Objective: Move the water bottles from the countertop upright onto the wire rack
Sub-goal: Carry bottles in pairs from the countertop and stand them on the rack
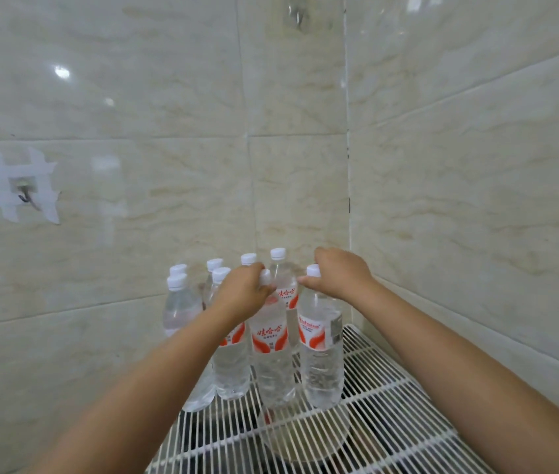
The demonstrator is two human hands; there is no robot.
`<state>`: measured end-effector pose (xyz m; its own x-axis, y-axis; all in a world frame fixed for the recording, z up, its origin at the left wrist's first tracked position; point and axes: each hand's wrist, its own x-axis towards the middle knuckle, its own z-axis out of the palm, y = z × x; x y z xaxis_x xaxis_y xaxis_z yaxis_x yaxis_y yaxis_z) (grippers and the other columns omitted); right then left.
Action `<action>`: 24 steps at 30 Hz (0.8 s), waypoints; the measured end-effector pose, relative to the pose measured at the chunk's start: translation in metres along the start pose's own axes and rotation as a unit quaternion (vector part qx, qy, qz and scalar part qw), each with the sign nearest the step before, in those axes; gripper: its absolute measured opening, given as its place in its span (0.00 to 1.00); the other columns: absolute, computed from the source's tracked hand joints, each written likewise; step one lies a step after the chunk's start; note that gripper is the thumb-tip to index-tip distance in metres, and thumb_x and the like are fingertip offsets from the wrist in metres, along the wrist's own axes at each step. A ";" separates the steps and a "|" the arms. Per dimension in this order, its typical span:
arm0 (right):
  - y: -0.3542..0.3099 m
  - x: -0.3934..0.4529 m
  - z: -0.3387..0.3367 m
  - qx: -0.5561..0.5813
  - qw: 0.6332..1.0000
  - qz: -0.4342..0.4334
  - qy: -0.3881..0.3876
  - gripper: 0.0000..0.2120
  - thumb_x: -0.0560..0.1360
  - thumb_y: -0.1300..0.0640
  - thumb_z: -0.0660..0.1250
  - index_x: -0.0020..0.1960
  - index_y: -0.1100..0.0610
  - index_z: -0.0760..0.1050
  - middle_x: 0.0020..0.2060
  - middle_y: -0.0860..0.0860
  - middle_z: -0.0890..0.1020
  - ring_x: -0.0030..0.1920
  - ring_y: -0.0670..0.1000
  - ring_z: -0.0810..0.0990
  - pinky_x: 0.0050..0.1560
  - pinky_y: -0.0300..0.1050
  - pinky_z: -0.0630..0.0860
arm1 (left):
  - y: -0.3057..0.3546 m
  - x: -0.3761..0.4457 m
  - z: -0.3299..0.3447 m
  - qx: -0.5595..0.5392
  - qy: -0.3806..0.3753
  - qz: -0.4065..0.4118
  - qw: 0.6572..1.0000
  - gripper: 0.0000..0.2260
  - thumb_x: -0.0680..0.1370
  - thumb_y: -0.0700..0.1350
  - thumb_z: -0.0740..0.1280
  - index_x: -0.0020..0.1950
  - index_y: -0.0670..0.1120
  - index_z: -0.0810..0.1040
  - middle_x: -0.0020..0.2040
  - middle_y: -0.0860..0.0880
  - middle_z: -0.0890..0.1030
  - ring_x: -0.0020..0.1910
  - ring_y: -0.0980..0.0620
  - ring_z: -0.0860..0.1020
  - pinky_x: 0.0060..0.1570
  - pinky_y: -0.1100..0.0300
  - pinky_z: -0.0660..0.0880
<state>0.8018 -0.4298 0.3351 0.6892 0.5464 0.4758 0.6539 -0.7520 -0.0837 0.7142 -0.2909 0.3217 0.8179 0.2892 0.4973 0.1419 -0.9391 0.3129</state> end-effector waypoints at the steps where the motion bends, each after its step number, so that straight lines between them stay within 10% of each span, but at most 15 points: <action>1: 0.001 0.002 0.000 -0.023 1.000 0.000 0.003 0.22 0.72 0.42 0.62 0.53 0.60 0.70 0.46 0.54 0.77 0.42 0.54 0.73 0.29 0.42 0.62 | -0.002 0.003 0.001 0.008 -0.004 0.003 1.000 0.14 0.76 0.47 0.63 0.58 0.41 0.71 0.56 0.41 0.78 0.53 0.45 0.76 0.44 0.58 0.68; 7: 0.013 0.001 -0.023 0.128 0.971 -0.118 -0.163 0.21 0.74 0.60 0.63 0.66 0.58 0.68 0.62 0.56 0.74 0.60 0.54 0.73 0.54 0.40 0.65 | -0.004 0.009 0.008 0.048 -0.001 0.028 0.998 0.14 0.76 0.48 0.63 0.57 0.41 0.72 0.55 0.40 0.79 0.52 0.43 0.76 0.43 0.58 0.67; 15: 0.011 -0.004 -0.025 -0.071 0.996 -0.026 -0.052 0.18 0.74 0.46 0.61 0.34 0.59 0.67 0.28 0.49 0.68 0.33 0.52 0.70 0.26 0.41 0.59 | -0.007 0.004 0.012 0.061 0.014 0.028 0.998 0.17 0.76 0.50 0.62 0.61 0.43 0.69 0.58 0.40 0.74 0.55 0.44 0.72 0.51 0.55 0.70; 24: 0.017 -0.013 -0.032 0.122 0.986 -0.003 -0.114 0.17 0.72 0.53 0.67 0.55 0.62 0.72 0.49 0.57 0.77 0.41 0.52 0.73 0.32 0.39 0.68 | 0.006 0.005 0.013 0.042 -0.011 0.017 0.999 0.14 0.77 0.47 0.61 0.60 0.42 0.69 0.55 0.41 0.79 0.51 0.43 0.76 0.43 0.56 0.69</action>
<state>0.7944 -0.4618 0.3557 0.7199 0.6395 0.2698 0.6939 -0.6533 -0.3028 0.7264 -0.2975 0.3156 0.8351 0.2528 0.4885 0.1587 -0.9611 0.2262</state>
